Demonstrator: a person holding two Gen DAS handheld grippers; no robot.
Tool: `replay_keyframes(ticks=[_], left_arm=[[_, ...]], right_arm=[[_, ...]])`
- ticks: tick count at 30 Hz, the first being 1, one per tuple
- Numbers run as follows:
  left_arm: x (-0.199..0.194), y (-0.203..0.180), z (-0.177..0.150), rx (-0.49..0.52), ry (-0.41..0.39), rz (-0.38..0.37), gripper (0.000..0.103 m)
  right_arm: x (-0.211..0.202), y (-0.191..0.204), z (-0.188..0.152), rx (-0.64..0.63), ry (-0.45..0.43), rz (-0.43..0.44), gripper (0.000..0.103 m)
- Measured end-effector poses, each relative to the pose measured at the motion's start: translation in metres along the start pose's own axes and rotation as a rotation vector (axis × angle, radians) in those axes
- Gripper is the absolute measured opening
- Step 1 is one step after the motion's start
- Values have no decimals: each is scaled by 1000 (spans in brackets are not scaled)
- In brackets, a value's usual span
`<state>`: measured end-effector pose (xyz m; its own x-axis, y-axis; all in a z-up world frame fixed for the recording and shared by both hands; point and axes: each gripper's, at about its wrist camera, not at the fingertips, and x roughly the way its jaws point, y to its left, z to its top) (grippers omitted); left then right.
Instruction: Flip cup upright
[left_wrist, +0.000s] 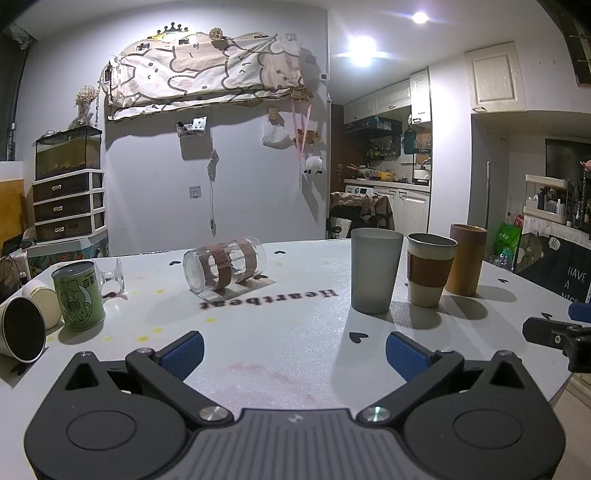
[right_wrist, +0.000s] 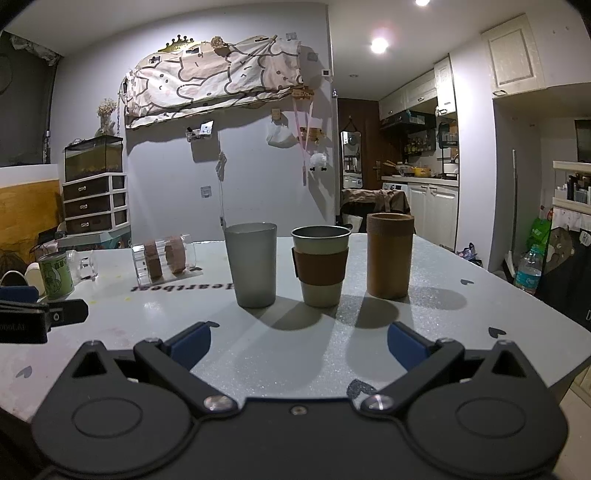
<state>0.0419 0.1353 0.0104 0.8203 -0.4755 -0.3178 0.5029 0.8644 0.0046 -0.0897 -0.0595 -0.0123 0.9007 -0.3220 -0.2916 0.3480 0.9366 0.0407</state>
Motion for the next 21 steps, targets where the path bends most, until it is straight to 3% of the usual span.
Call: replay_keyframes(ticks=[21], left_arm=[[0,-1,0,0,0,0,103]], right_arm=[[0,-2,0,2,-4,-3,103]])
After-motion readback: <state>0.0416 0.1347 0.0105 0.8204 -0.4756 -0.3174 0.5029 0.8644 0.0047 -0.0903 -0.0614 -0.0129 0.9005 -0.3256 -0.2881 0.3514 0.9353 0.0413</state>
